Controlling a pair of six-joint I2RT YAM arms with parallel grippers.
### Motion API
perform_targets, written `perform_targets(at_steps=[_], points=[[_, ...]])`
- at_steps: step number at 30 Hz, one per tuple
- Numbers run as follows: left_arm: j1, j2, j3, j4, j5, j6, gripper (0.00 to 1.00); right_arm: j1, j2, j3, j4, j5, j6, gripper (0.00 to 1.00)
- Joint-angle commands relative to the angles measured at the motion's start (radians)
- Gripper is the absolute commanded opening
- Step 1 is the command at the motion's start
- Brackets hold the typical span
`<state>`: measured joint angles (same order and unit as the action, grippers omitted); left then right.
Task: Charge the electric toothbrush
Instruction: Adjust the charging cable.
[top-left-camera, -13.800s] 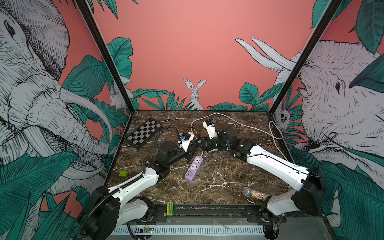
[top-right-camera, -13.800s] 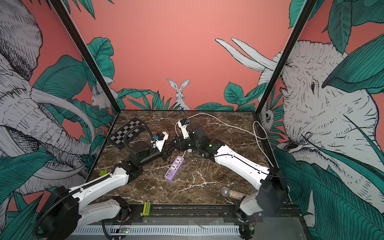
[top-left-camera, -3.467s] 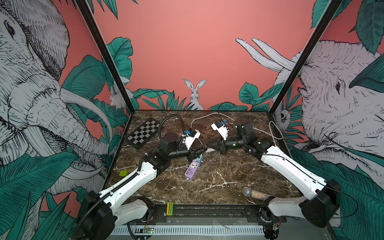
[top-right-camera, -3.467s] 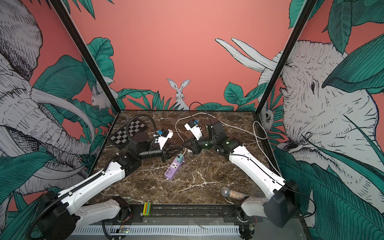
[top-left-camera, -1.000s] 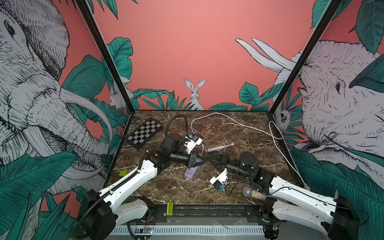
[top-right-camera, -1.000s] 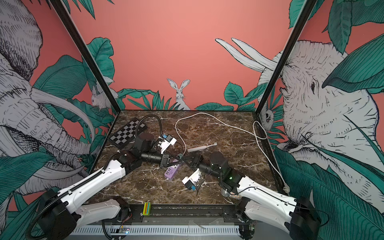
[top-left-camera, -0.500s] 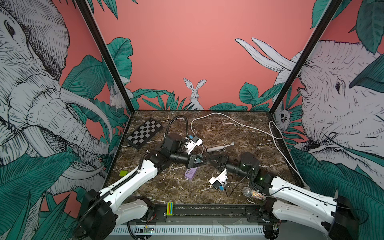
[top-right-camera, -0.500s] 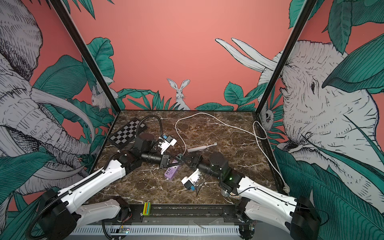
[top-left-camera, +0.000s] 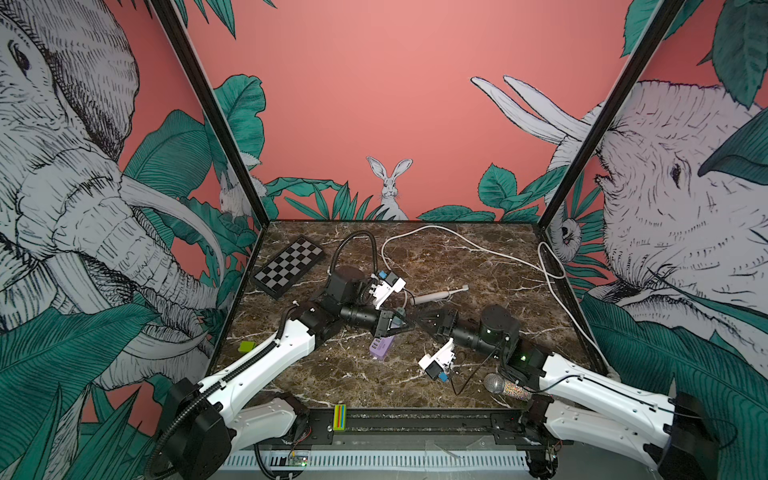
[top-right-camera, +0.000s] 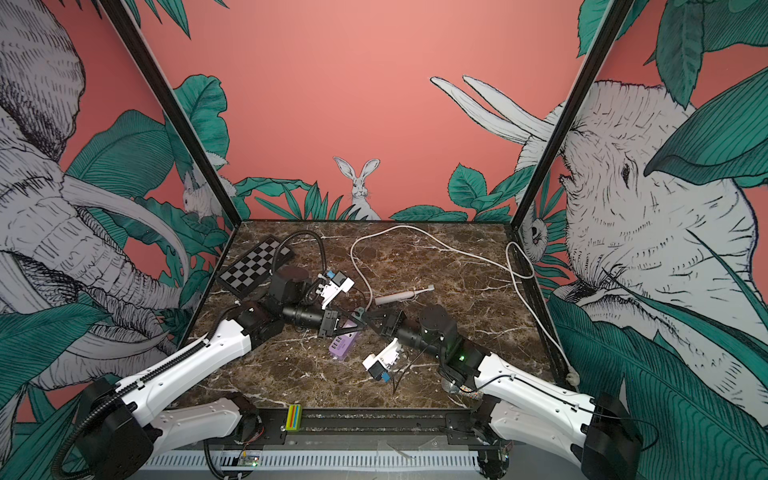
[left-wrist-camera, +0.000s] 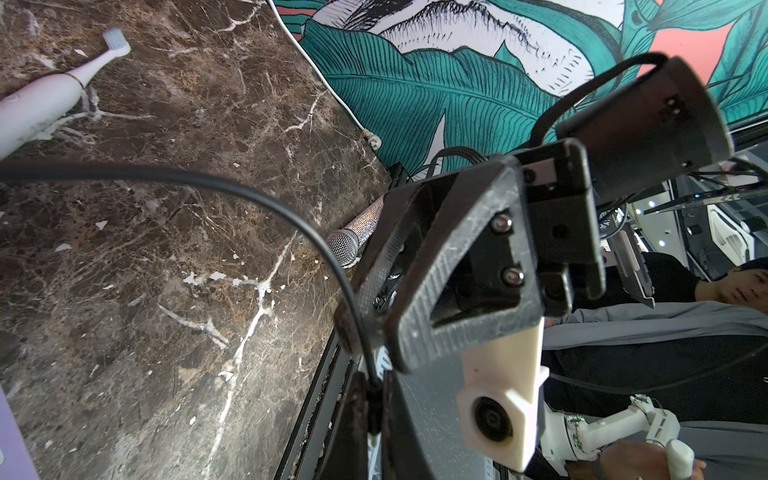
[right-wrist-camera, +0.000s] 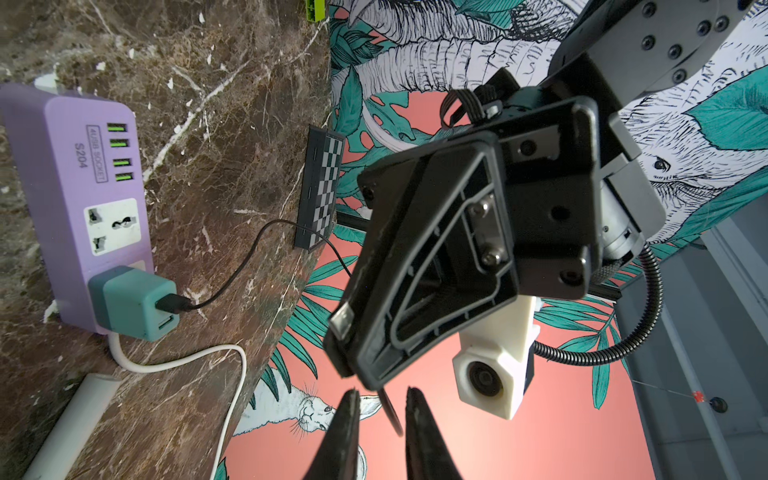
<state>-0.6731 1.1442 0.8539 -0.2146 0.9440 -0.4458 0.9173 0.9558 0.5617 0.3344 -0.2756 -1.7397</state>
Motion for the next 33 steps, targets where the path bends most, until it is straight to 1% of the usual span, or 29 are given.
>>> perform_targets(at_steps=[1,9,12,14,15,16,17,19,21,23,25,27,29,31,33], points=[[-0.005,0.0,0.012,0.019,0.034,-0.008,0.0,0.014,0.01,0.012,0.026,0.004,0.002,0.21],[-0.01,0.005,0.011,0.021,0.055,-0.012,0.0,0.026,0.015,0.014,0.031,0.011,-0.003,0.14],[-0.01,0.01,0.013,0.034,0.062,-0.028,0.0,0.027,0.009,0.008,0.037,0.012,0.004,0.08],[-0.009,0.019,0.027,0.009,0.052,-0.026,0.19,0.028,0.006,0.006,0.037,0.013,0.022,0.0],[-0.009,0.023,0.039,-0.004,0.054,-0.022,0.27,0.028,0.006,0.006,0.035,0.014,0.031,0.0],[-0.009,0.025,0.056,-0.02,0.062,-0.014,0.32,0.028,0.006,0.005,0.032,0.019,0.049,0.0],[-0.008,0.02,0.076,-0.037,0.061,0.003,0.36,0.028,0.006,0.003,0.028,0.029,0.076,0.0],[0.0,-0.009,0.11,-0.038,0.061,0.023,0.41,0.028,-0.003,0.0,0.016,0.056,0.144,0.0],[0.032,-0.041,0.123,0.051,0.107,-0.019,0.42,0.025,-0.015,-0.004,0.028,0.084,0.281,0.0],[0.09,-0.065,0.13,0.136,0.137,-0.069,0.43,0.023,-0.033,0.005,0.012,0.108,0.466,0.0],[0.138,-0.087,0.132,0.146,0.119,-0.035,0.43,0.02,-0.044,0.02,-0.009,0.109,0.647,0.0],[0.162,-0.099,0.14,0.082,0.051,0.097,0.42,0.015,-0.046,0.034,-0.013,0.098,0.853,0.0],[0.164,-0.1,0.169,-0.014,-0.057,0.279,0.4,0.002,-0.041,0.071,-0.034,0.117,1.105,0.0],[0.164,-0.095,0.192,-0.067,-0.147,0.427,0.38,-0.021,-0.028,0.131,-0.117,0.097,1.274,0.0],[0.165,-0.095,0.184,-0.047,-0.19,0.55,0.33,-0.062,-0.006,0.161,-0.124,0.032,1.425,0.0]])
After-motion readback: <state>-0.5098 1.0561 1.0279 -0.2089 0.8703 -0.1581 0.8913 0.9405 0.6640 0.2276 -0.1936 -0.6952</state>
